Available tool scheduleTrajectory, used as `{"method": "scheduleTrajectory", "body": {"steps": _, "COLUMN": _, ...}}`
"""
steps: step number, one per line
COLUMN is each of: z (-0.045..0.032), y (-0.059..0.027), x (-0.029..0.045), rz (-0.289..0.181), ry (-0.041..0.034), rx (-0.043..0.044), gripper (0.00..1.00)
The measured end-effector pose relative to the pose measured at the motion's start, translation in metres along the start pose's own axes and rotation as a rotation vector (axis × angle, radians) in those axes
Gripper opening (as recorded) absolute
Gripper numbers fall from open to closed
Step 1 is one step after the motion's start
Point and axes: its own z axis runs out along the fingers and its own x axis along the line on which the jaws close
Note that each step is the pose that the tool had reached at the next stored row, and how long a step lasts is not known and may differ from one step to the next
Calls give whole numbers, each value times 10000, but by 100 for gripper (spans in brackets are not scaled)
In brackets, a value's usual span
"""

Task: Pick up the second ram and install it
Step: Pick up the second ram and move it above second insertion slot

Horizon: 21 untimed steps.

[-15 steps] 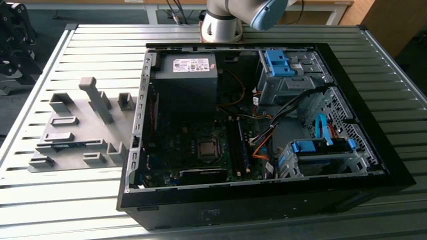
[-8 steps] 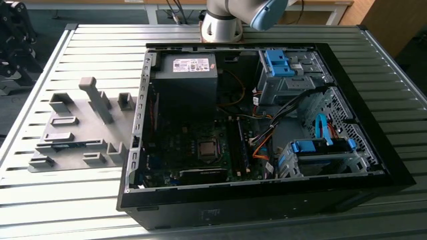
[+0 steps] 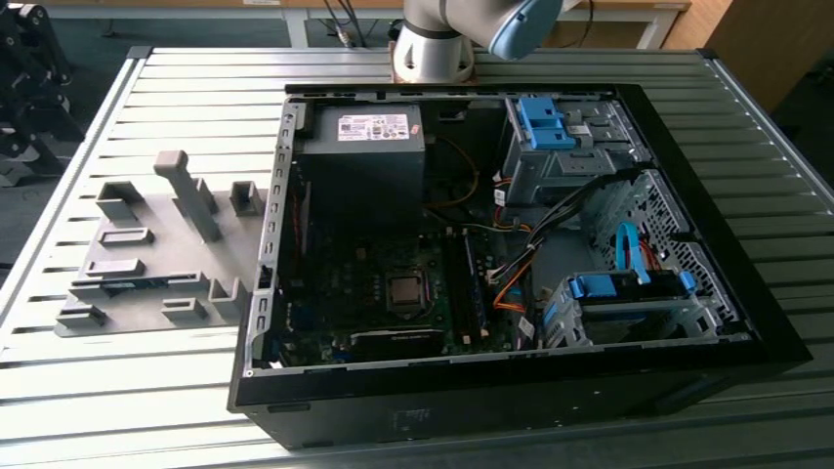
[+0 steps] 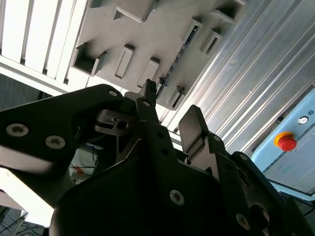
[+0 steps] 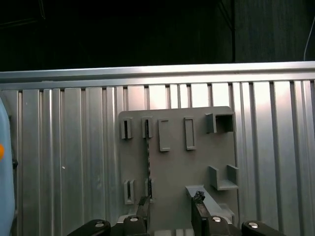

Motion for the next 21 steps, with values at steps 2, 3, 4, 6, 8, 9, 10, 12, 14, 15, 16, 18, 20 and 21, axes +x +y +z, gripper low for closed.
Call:
{"method": "scheduleTrajectory", "body": {"steps": 2, "z": 7, "y": 11, "x": 3, "rz": -20, "ry": 0, "rx": 1, "gripper": 46}}
{"method": "scheduleTrajectory", "body": {"steps": 3, "z": 8, "y": 13, "x": 3, "rz": -23, "ry": 1, "rx": 0, "gripper": 46}}
{"method": "scheduleTrajectory", "body": {"steps": 4, "z": 8, "y": 13, "x": 3, "rz": -23, "ry": 1, "rx": 0, "gripper": 46}}
{"method": "scheduleTrajectory", "body": {"steps": 6, "z": 8, "y": 14, "x": 3, "rz": -22, "ry": 1, "rx": 0, "gripper": 46}}
{"method": "scheduleTrajectory", "body": {"steps": 8, "z": 9, "y": 14, "x": 3, "rz": -23, "ry": 1, "rx": -1, "gripper": 46}}
{"method": "scheduleTrajectory", "body": {"steps": 9, "z": 14, "y": 14, "x": 3, "rz": -22, "ry": 1, "rx": -1, "gripper": 46}}
{"method": "scheduleTrajectory", "body": {"steps": 10, "z": 15, "y": 14, "x": 3, "rz": -22, "ry": 1, "rx": -1, "gripper": 46}}
{"method": "scheduleTrajectory", "body": {"steps": 12, "z": 20, "y": 14, "x": 3, "rz": -22, "ry": 1, "rx": 0, "gripper": 46}}
{"method": "scheduleTrajectory", "body": {"steps": 14, "z": 27, "y": 14, "x": 3, "rz": -22, "ry": 0, "rx": 0, "gripper": 46}}
{"method": "scheduleTrajectory", "body": {"steps": 15, "z": 30, "y": 14, "x": 4, "rz": -23, "ry": 1, "rx": -1, "gripper": 46}}
{"method": "scheduleTrajectory", "body": {"steps": 16, "z": 33, "y": 14, "x": 4, "rz": -22, "ry": 0, "rx": 0, "gripper": 46}}
{"method": "scheduleTrajectory", "body": {"steps": 18, "z": 39, "y": 14, "x": 4, "rz": -22, "ry": 1, "rx": -1, "gripper": 46}}
{"method": "scheduleTrajectory", "body": {"steps": 20, "z": 44, "y": 13, "x": 4, "rz": -22, "ry": 1, "rx": -1, "gripper": 46}}
{"method": "scheduleTrajectory", "body": {"steps": 21, "z": 46, "y": 13, "x": 4, "rz": -22, "ry": 1, "rx": -1, "gripper": 46}}
